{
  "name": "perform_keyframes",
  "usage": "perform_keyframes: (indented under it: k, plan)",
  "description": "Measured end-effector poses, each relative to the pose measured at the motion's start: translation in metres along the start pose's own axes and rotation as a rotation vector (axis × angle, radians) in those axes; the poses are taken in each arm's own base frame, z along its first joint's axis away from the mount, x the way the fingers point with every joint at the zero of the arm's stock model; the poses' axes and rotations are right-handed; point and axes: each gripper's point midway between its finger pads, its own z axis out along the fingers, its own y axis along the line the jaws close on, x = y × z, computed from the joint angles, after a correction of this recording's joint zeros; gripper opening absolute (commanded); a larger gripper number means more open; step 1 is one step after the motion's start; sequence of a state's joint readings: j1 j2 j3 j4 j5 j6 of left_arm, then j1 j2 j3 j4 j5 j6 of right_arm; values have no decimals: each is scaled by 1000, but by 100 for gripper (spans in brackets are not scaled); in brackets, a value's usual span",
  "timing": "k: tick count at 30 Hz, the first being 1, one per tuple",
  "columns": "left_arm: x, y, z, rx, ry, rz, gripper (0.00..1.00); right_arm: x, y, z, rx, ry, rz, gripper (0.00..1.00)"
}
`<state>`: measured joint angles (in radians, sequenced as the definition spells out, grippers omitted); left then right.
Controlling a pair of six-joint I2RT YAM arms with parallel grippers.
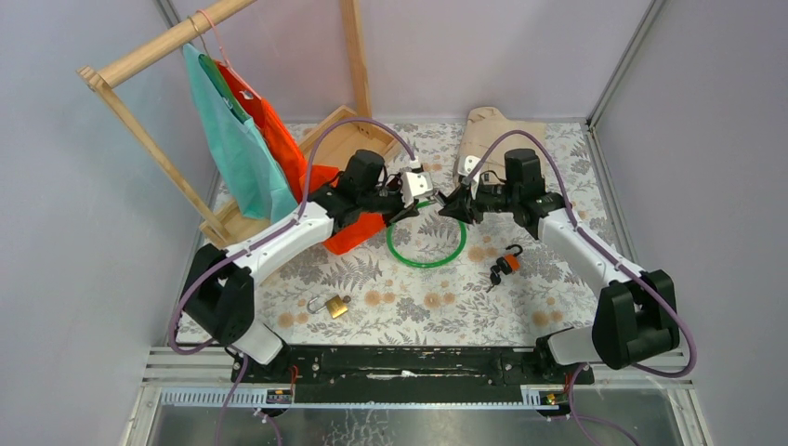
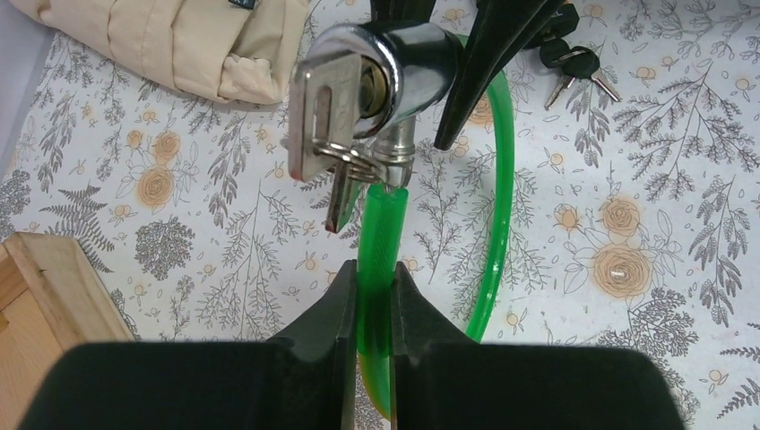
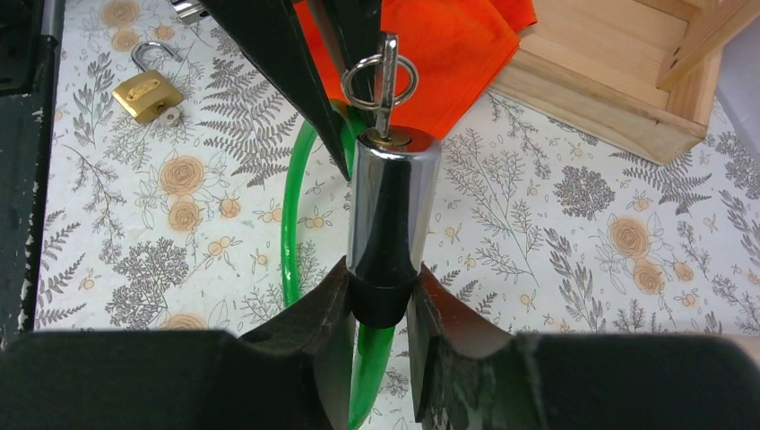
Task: Lock with the key
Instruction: Lock the lock at the center of the board.
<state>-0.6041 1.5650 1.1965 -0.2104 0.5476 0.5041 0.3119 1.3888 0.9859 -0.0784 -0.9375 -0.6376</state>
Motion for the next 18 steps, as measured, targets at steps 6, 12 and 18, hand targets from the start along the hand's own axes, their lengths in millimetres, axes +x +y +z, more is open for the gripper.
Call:
perform_keyframes:
  k: [6,12,18]
  plan:
    - [0,-10,-3,8,-7,21,0,-1,9,-1,-20,-9,-31,21]
    - [1,-21,-2,12,-24,43,0,0,20,-3,-31,-38,-5,18]
    - [2,-23,0,-3,-48,35,0,0,21,-1,-30,-60,16,0]
